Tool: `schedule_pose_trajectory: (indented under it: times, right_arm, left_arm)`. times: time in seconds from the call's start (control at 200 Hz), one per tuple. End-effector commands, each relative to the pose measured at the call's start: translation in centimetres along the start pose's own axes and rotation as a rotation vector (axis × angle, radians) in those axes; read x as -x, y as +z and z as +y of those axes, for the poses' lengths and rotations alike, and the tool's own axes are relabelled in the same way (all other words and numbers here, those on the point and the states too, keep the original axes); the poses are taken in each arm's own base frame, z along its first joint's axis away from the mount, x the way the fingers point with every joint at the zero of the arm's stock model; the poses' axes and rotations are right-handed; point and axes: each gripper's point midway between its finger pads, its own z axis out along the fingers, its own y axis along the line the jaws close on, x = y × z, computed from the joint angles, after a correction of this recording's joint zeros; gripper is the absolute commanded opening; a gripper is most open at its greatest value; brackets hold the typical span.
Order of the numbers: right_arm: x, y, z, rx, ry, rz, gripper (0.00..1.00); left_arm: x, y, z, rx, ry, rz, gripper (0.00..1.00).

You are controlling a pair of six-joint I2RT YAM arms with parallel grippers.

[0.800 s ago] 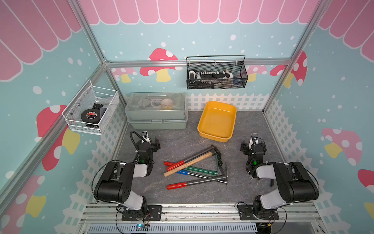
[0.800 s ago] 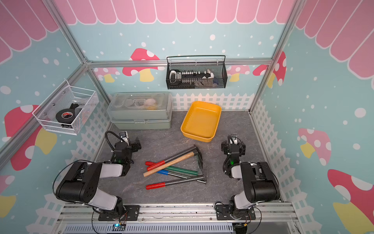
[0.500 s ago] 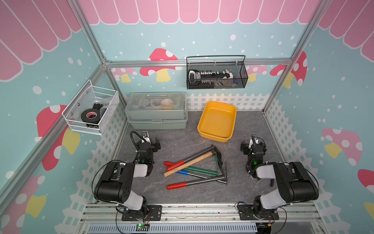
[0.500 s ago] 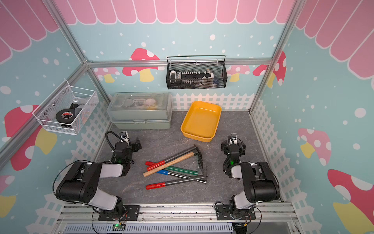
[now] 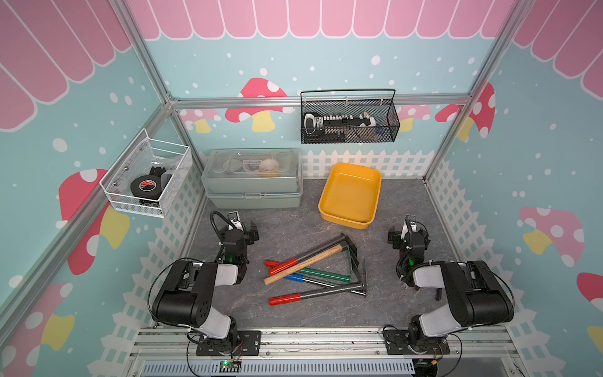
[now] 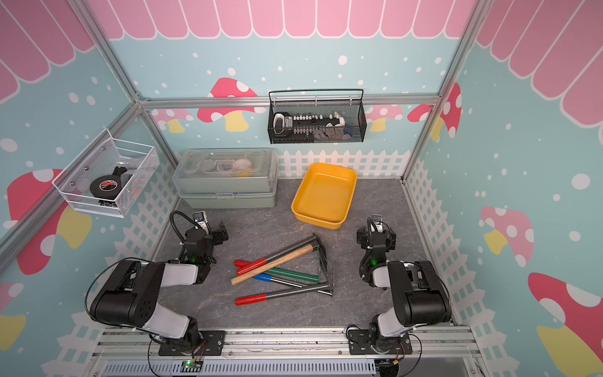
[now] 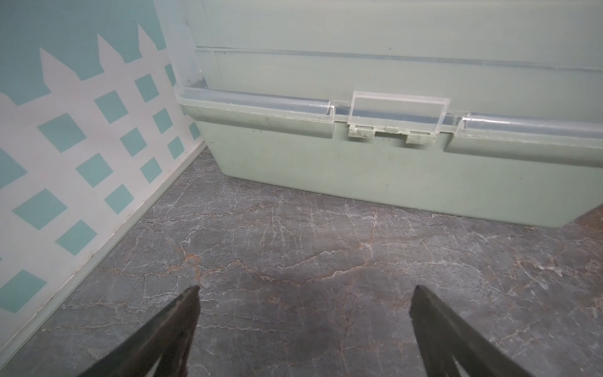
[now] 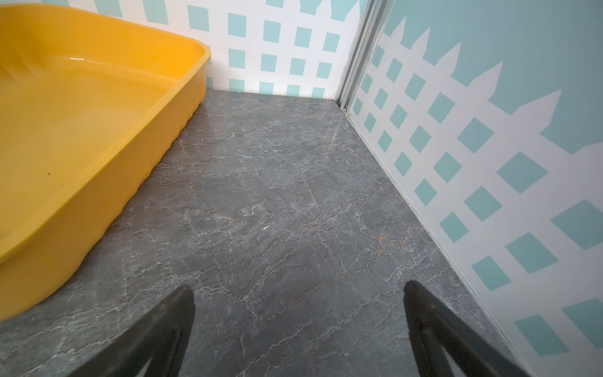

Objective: Put the small hoe into the storage box
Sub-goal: Pick up the hoe from the center of the board.

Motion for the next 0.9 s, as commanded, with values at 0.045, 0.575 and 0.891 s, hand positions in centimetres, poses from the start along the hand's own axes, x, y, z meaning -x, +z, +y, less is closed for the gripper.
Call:
schedule_pose_trajectory:
  times: [0.045,0.575,0.891]
  right_arm:
    - [0.3,-0.1,-0.2,-0.011,0.007,-0.019,0.99]
    - [4.2,-1.9,-1.8,-0.042,0.026,-0.020,0.99]
    - [6.8,-4.3,-3.6,-0.083,0.142,0.049,0.99]
  left_arm:
    - [0.9,0.2,0.3,0.006,-0.006,-0.028,0.99]
    - [3.5,0.1,-1.2,-0.044,0.055,0.045,0.98]
    - [6.3,-2.0,-5.7,-0.108,0.160,0.190,0.98]
